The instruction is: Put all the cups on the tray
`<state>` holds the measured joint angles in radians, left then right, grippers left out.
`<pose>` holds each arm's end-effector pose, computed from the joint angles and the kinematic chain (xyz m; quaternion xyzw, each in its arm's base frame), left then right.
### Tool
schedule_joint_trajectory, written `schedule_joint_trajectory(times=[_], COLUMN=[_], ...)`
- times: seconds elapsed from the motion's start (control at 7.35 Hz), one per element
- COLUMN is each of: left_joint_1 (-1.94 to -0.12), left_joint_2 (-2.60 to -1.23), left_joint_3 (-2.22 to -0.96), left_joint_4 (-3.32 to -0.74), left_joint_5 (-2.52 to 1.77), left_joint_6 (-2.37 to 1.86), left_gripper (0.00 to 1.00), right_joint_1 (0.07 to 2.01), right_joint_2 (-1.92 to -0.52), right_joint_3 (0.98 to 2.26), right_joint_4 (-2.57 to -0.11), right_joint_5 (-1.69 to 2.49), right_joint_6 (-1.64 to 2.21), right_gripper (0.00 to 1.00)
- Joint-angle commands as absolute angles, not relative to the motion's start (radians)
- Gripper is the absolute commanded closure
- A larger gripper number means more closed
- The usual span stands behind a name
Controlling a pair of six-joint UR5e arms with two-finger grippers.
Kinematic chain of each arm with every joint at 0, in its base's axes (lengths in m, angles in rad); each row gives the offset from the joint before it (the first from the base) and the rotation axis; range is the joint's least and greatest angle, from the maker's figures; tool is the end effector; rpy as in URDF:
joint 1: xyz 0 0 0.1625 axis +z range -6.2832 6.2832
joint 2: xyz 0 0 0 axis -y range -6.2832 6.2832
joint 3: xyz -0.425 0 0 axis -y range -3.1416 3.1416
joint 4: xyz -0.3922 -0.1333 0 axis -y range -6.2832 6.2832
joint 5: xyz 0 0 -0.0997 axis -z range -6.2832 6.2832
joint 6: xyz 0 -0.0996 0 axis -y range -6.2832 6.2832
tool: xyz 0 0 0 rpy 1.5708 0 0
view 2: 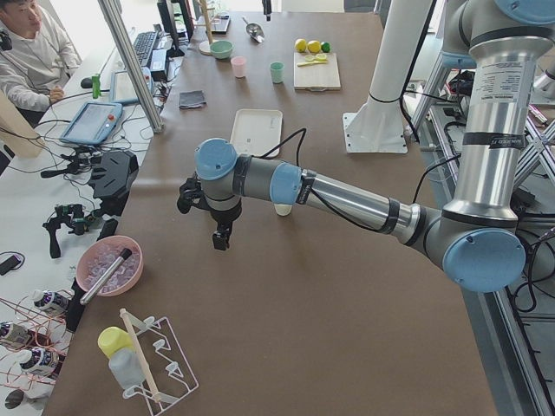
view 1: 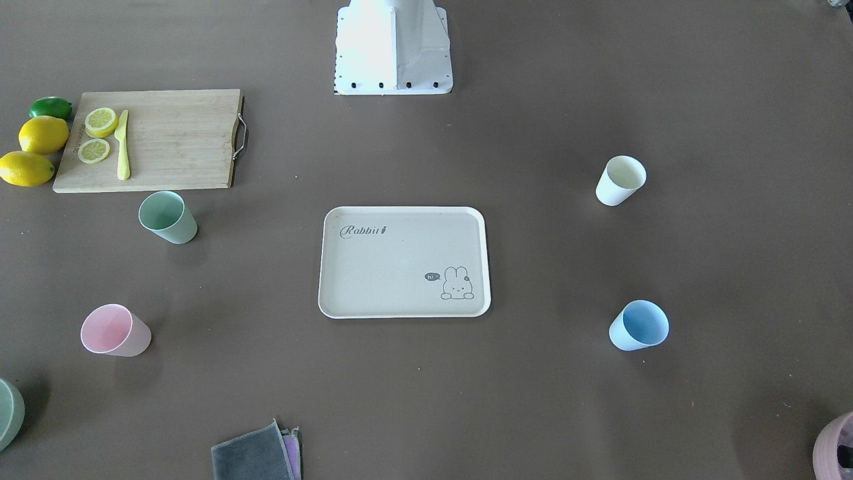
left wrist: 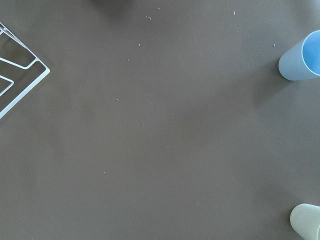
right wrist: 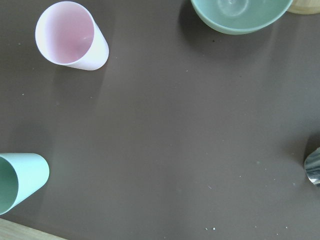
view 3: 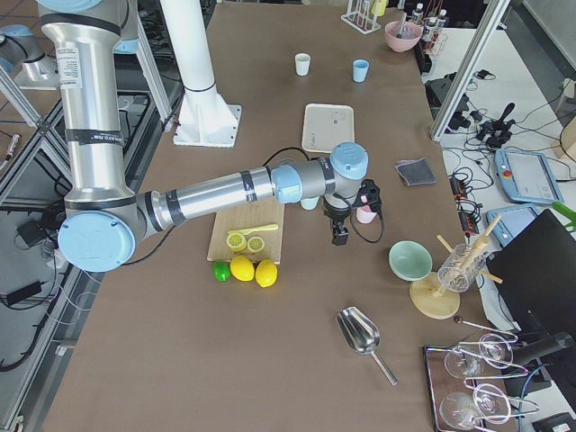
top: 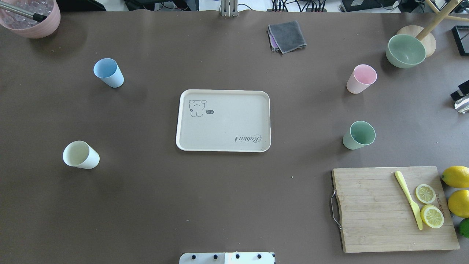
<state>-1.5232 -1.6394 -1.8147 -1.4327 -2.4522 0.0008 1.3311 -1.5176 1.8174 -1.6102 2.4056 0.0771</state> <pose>-0.0320 -0.5136 0.5110 0.0688 0.4267 0.0589 0.8999 -0.0635 -0.5104 0.5100 0.0538 -0.4156 -0.1261 0.8991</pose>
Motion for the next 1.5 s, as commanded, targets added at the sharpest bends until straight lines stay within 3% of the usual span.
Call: schedule_joint_trajectory(times=[0.0,0.68,1.36], left_joint_1=[-1.523,-1.523,-1.523], left_joint_2=[-1.638,-1.638,-1.638], left_joint_3=[-1.815,-1.801,-1.786], left_joint_4=[-1.433,-1.434,-1.436], left_joint_5=[-2.453,-2.450,-2.451], left_joint_6=[-0.002,0.002,0.003], left_gripper=[0.02,0.02,0.02], right_joint_1=[1.229,1.017,0.942], right_joint_2=[-1.468,-1.382,-1.379], right_joint_3=[1.830,1.821,1.784], right_joint_4=[-1.611,-1.609,-1.612], right_joint_5=[2.398,2.306,2.295], right_joint_6=[0.147,0.315,0.325], right_gripper=[0.00,0.02,0.08])
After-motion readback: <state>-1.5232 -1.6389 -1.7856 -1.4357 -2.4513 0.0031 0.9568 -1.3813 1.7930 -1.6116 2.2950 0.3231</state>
